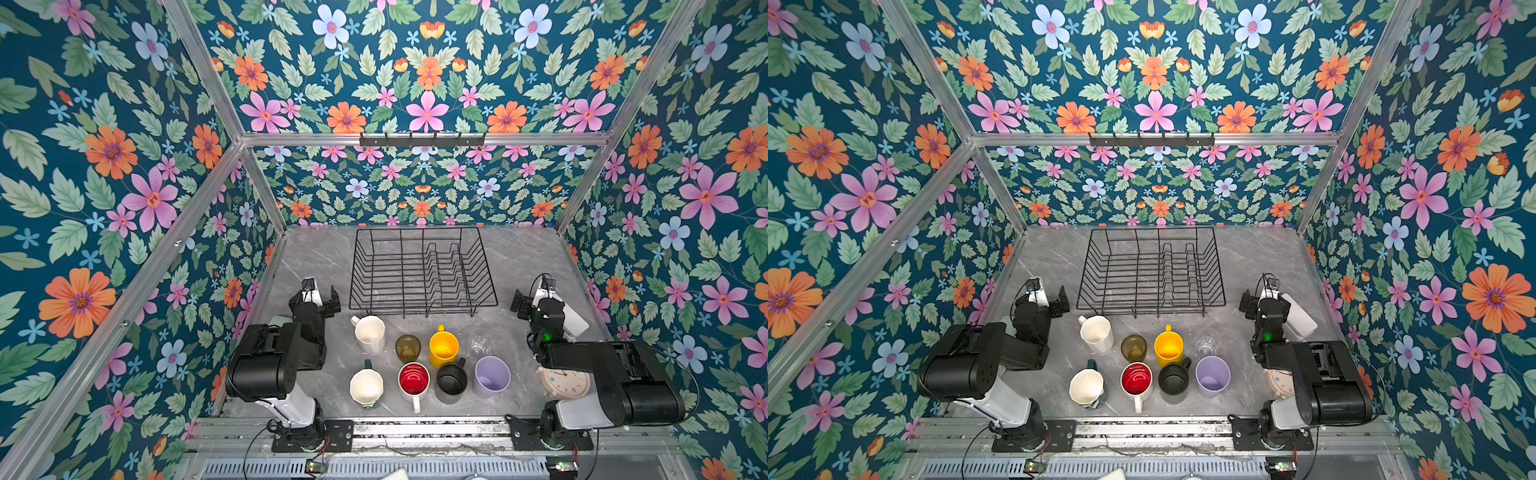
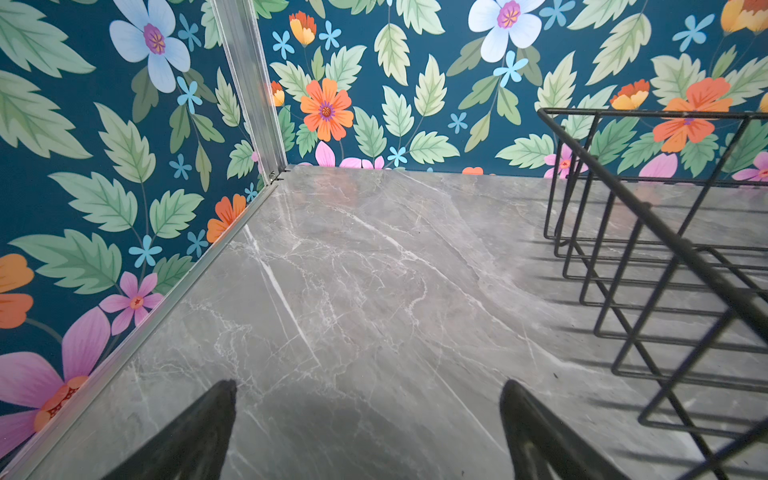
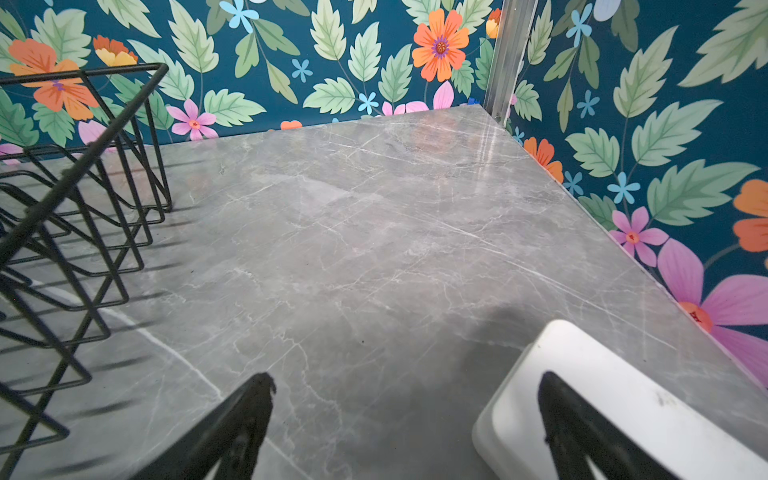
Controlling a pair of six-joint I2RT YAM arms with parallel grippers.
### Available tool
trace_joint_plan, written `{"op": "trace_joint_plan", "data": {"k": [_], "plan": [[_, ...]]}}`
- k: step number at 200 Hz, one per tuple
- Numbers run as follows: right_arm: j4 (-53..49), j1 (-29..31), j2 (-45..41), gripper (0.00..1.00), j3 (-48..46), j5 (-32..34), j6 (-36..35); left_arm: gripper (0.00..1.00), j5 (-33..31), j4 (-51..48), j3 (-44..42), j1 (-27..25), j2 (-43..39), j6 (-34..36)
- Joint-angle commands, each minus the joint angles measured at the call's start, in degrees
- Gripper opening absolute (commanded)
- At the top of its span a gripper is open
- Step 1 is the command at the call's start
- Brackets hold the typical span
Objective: Load the cups into the dish rack
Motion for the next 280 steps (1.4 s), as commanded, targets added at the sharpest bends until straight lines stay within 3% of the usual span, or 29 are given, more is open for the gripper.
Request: {"op": "trace_joint_plan", "data": {"k": [1,51,68,95,107,118,130,147,175,214,242,280], "plan": [[0.2,0.0,0.1,0.99,0.3,0.5,0.7,1.00,-0.1,1.4,0.1,0.0,0.0,-0.5],[0.4,0.0,0.0,0.99,0.2,0.5,0.7,1.00,0.0,1.6,-0.1,0.0,-0.1,-0.5],[1.2,0.1,-0.1,0.99,-0.3,0.8,0.3,1.00,-2.7,4.2,-1.5,0.1,-0.6,-1.6],[-5.1,0.2,-3.5,0.99,1.8,1.2,-0.1,1.00,-6.2,1.2,-3.8,-0.1,-8.9,-2.3],[-15.0,2.1,-6.6,0.99,5.5,4.9,-0.5,1.00,-9.3,-5.8,-2.8,-0.7,-15.6,-3.0],[-27.4,3.5,-10.0,0.99,10.4,8.4,1.5,1.00,-14.2,-16.2,-0.2,-0.7,-22.5,-8.7],[-40.7,3.6,-13.6,0.99,16.2,12.1,11.6,1.00,-15.1,-26.9,3.2,-0.6,-28.2,-14.8],[-55.1,3.5,-17.4,0.99,22.0,14.6,25.3,1.00,-11.1,-32.2,5.0,-0.6,-32.3,-19.9],[-53.6,2.1,-21.1,0.99,21.6,2.5,23.6,0.96,-2.6,-48.9,10.9,-0.6,-35.9,-24.8],[-58.8,2.1,-20.7,0.99,26.9,-4.1,20.3,0.89,7.6,-86.2,25.0,-0.5,-35.8,-28.3],[-63.9,2.2,-18.2,0.99,30.7,-5.8,19.0,0.83,13.8,-98.3,26.2,-0.6,-38.9,-30.0],[-64.8,3.1,-16.2,0.98,31.9,-8.0,18.5,0.79,15.7,-110.5,27.7,-1.1,-45.3,-30.2]]}}
